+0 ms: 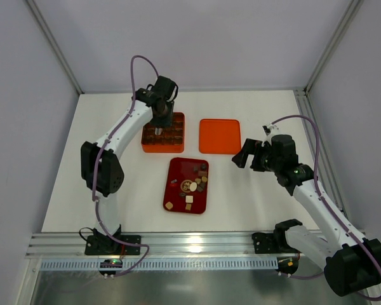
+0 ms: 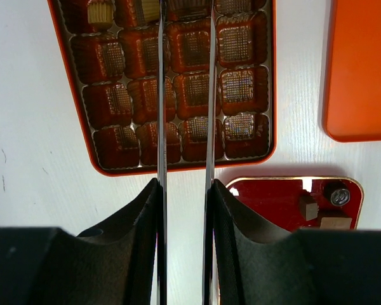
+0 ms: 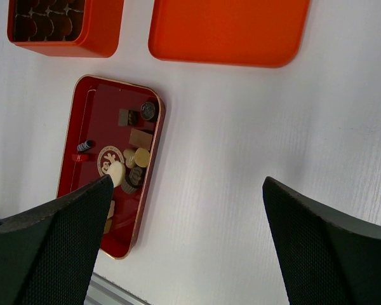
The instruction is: Pack the chocolate
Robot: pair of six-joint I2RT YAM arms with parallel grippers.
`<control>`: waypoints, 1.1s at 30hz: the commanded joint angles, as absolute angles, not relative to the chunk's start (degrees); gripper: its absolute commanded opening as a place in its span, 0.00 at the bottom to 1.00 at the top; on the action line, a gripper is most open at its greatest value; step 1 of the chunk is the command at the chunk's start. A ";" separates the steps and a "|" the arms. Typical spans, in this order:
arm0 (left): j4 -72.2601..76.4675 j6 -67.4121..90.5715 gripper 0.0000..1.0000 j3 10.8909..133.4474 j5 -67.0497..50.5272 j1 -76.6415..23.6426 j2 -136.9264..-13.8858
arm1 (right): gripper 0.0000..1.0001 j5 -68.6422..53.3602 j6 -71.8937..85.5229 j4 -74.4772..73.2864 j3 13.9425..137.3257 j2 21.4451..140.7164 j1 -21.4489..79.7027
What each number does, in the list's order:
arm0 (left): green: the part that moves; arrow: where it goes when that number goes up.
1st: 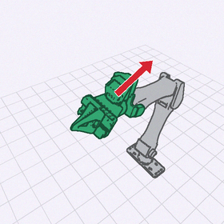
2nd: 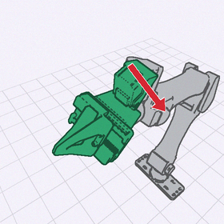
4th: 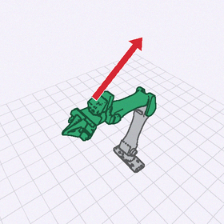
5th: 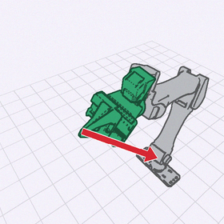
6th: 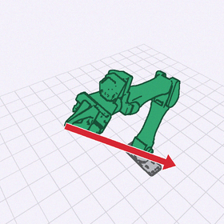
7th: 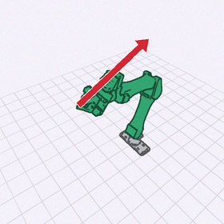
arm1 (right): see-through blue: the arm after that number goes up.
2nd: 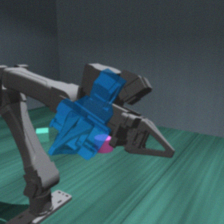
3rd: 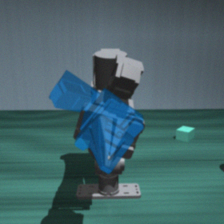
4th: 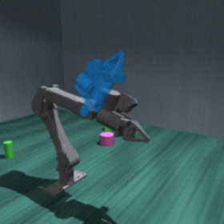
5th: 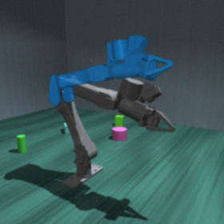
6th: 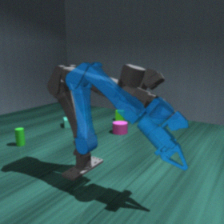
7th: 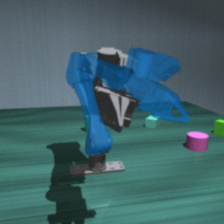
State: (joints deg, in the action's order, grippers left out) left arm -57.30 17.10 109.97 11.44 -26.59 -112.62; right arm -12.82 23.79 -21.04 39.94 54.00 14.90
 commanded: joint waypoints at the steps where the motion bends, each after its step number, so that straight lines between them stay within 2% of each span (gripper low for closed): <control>1: -56.34 15.82 0.35 110.39 12.30 -26.19 -112.59 | 1.00 -13.10 22.94 -19.51 41.13 52.74 15.12; 15: -57.13 15.12 0.44 111.80 12.74 -26.10 -112.68 | 1.00 -13.01 22.67 -19.95 41.31 52.47 15.12; 23: -57.74 15.38 0.43 112.15 11.87 -26.19 -111.45 | 1.00 -13.10 22.59 -20.21 41.92 52.65 15.12; 33: -57.57 16.78 0.42 105.13 11.60 -29.61 -101.44 | 1.00 -13.18 23.11 -20.74 42.63 52.21 15.12</control>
